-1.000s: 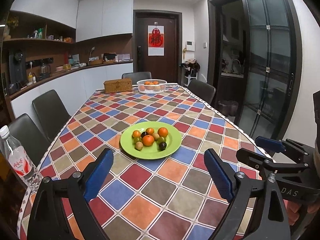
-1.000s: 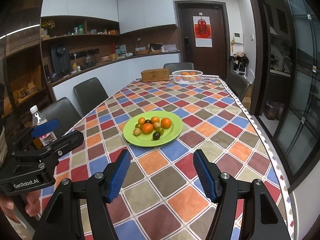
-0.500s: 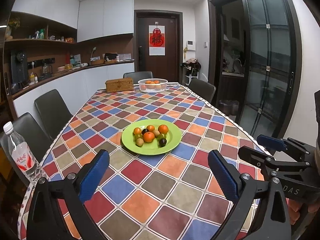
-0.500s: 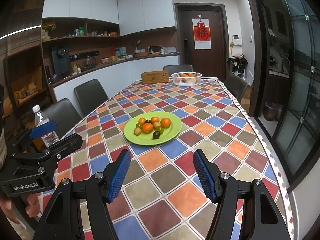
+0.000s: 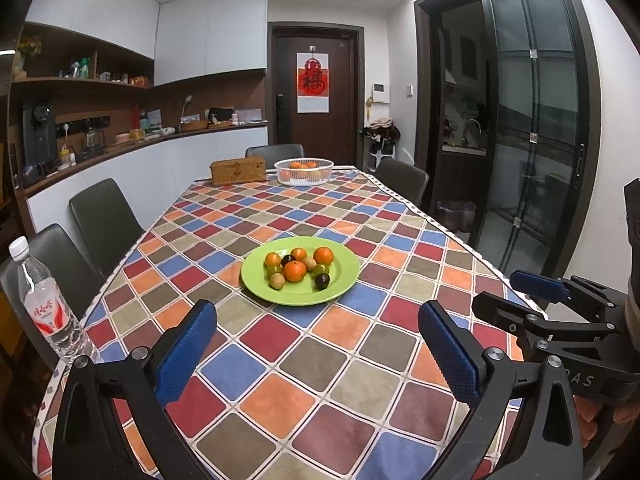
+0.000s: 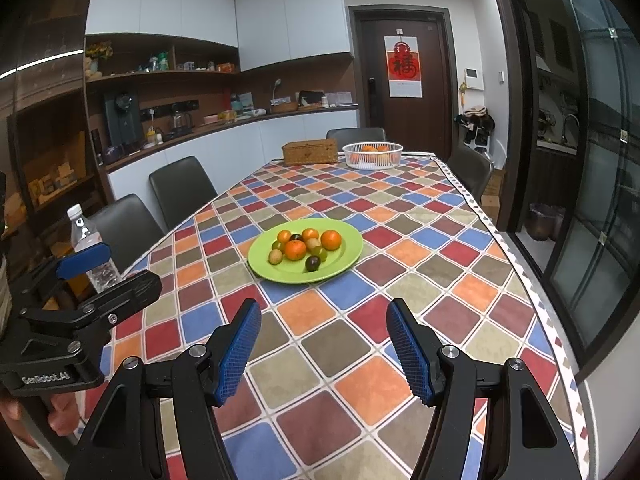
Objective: Organize fruits
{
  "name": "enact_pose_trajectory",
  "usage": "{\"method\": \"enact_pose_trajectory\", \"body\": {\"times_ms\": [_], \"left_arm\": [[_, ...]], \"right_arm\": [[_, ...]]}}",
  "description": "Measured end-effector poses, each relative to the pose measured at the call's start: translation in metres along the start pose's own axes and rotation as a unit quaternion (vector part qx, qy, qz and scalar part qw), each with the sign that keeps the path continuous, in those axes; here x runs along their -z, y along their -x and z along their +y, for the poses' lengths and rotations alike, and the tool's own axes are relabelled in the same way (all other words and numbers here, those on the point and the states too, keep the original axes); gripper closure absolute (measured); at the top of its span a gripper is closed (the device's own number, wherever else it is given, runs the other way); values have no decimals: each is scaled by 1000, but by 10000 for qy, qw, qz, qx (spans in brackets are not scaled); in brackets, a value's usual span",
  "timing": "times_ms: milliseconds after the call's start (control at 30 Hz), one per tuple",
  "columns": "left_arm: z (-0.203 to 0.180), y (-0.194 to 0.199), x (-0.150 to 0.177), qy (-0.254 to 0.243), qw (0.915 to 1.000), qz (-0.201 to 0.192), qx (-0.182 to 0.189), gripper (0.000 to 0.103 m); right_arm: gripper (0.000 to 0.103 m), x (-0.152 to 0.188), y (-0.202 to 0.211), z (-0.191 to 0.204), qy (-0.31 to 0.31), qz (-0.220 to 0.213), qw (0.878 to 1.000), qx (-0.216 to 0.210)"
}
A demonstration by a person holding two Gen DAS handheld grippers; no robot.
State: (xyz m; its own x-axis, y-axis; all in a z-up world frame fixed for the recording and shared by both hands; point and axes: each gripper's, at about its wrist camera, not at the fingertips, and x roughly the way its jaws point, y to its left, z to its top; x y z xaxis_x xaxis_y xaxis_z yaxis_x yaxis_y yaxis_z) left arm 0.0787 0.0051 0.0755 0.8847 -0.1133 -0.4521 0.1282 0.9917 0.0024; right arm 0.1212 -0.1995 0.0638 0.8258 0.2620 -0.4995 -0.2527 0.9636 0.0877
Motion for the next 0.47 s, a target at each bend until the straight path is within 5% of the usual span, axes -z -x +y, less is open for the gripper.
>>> {"method": "enact_pose_trajectory", "body": {"times_ms": [467], "left_arm": [[-1,3,-1,20,10000,-51,-60,1]], "right_arm": [[37,6,5,3,-9,36,10000,10]]}}
